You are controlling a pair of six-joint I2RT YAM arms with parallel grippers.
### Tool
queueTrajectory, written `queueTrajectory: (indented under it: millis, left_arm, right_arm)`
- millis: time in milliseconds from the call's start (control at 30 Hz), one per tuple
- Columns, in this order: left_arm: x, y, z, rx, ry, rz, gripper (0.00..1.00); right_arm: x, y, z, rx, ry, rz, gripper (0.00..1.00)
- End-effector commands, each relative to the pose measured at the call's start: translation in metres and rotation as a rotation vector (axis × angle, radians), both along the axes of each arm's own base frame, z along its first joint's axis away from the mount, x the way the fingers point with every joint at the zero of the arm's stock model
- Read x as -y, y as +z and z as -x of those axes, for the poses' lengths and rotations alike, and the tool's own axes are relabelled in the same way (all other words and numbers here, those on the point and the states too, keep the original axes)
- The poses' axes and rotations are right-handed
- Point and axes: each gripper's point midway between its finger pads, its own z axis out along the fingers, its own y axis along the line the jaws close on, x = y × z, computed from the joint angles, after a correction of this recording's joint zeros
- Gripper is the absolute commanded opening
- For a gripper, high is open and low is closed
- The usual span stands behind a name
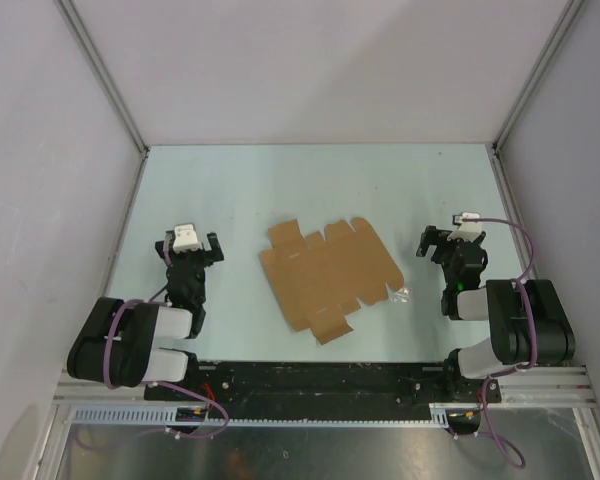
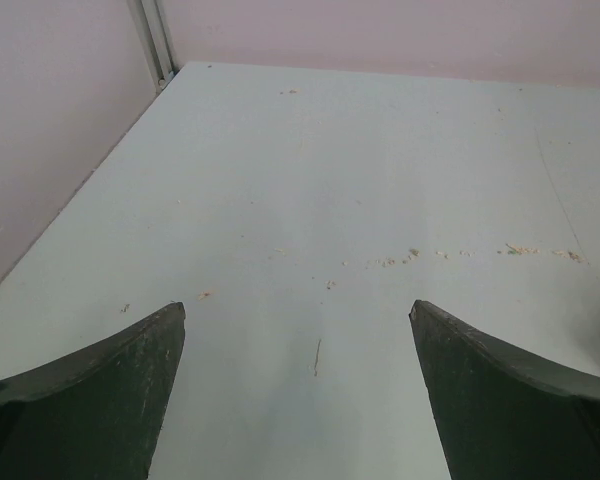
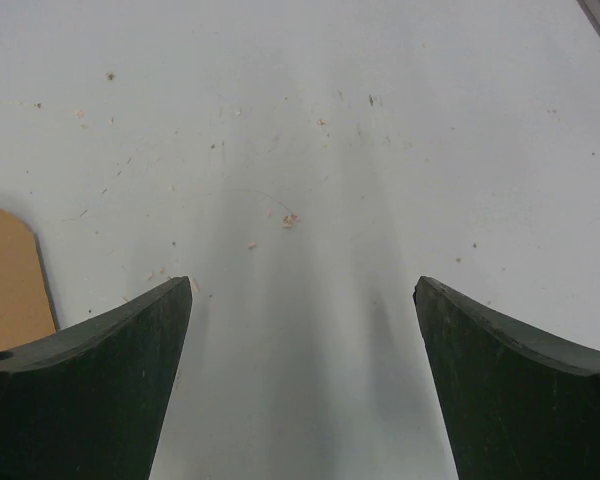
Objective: Fold the paper box
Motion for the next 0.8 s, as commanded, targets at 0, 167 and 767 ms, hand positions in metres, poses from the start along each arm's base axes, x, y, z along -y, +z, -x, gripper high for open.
queueTrajectory:
  millis: [0, 167, 767]
  left_arm:
    - [0.001, 0.019, -0.008, 0.058, -0.009, -0.016, 1.0]
    - [0.0, 0.019, -0.008, 0.06, -0.008, -0.016, 1.0]
    - [-0.01, 0.053, 0.007, 0.096, 0.15, -0.041, 1.0]
  right_arm:
    - [0.0, 0.013, -0.009, 0.043, -0.001, 0.01, 1.0]
    - [0.0, 0.013, -0.009, 0.044, 0.004, 0.006, 1.0]
    - [0.017, 0.052, -0.006, 0.027, -0.162, -0.021, 1.0]
